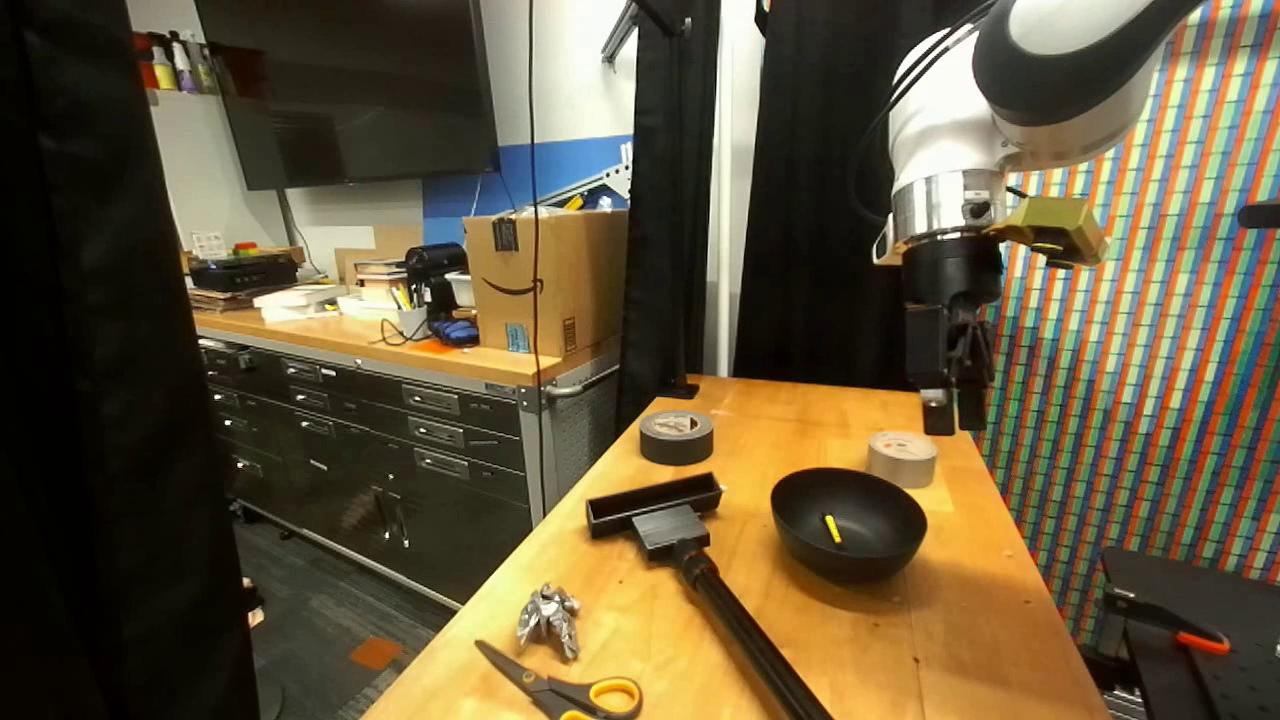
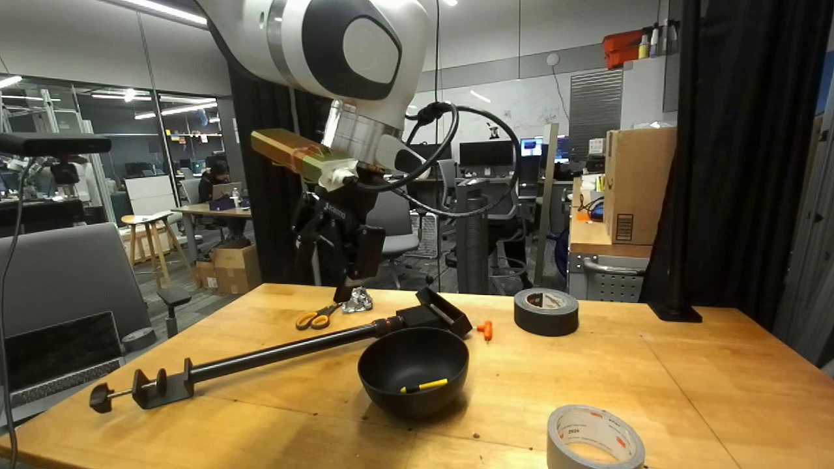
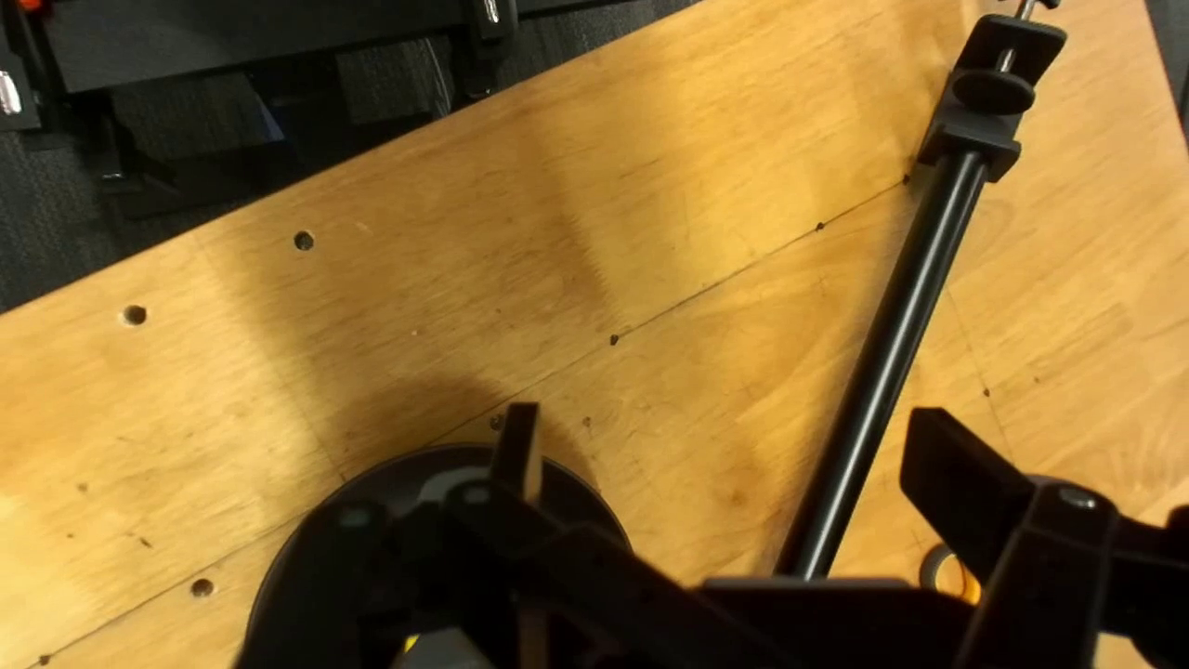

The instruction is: Remove the object in the bowl then put the scissors and tape inside.

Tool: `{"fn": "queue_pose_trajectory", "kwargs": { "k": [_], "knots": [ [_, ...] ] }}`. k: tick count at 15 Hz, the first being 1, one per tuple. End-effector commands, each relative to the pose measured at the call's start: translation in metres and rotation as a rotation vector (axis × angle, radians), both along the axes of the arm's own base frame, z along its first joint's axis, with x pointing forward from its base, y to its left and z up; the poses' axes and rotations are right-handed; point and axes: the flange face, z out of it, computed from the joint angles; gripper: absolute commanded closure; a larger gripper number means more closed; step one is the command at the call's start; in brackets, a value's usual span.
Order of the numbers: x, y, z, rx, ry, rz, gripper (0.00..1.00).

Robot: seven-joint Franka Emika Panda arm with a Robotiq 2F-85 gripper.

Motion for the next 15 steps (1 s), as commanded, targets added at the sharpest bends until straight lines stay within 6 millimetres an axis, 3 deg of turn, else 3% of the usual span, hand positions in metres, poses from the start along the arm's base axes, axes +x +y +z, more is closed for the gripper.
{"fn": "queue_pose_trajectory", "kwargs": {
  "k": [1, 9, 15],
  "knots": [
    [0.002, 0.000, 0.001, 0.016, 0.003, -0.034, 0.00],
    [0.028, 0.001, -0.008, 0.128, 0.013, -0.383, 0.00],
    [0.056, -0.020, -0.044, 0.084, -0.088, -0.590, 0.00]
  ]
}}
